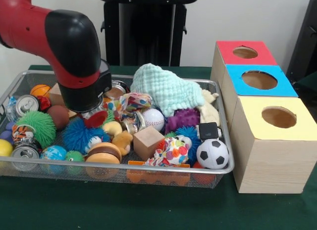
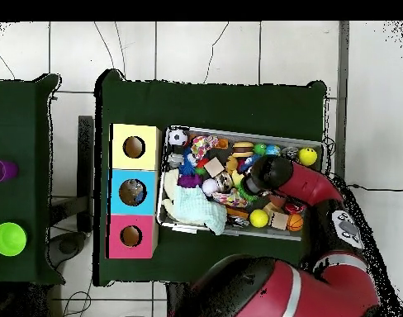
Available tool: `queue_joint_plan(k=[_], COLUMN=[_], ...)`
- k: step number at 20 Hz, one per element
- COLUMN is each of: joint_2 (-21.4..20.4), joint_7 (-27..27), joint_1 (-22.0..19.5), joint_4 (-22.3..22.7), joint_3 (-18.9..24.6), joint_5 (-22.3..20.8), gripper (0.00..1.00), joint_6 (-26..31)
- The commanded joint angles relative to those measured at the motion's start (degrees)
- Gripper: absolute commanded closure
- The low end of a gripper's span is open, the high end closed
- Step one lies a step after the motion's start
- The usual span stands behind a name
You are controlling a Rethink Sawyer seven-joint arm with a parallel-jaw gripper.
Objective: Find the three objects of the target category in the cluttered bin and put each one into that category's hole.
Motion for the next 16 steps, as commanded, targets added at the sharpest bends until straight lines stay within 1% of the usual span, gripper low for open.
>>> queue_joint_plan(k=[1,5,10,14,16], joint_2=[8.5,10.0,11.9,14.2,15.9], joint_7=[23.3,25.5,26.8,29.1,30.8], joint_1=[8.9,12.3,15.5,18.0,19.5], joint_4=[-0.7,-3.7,-7.1,-11.3,-14.3], joint_3=[9.7,7.2,4.2,1.7,0.1], joint_5=[12.6,17.1,21.5,25.3,27.3], gripper=[0.00,0.00,0.00,0.00,0.00], joint_6=[-12.5,-11.7,-10.0,-8.4,-7.0])
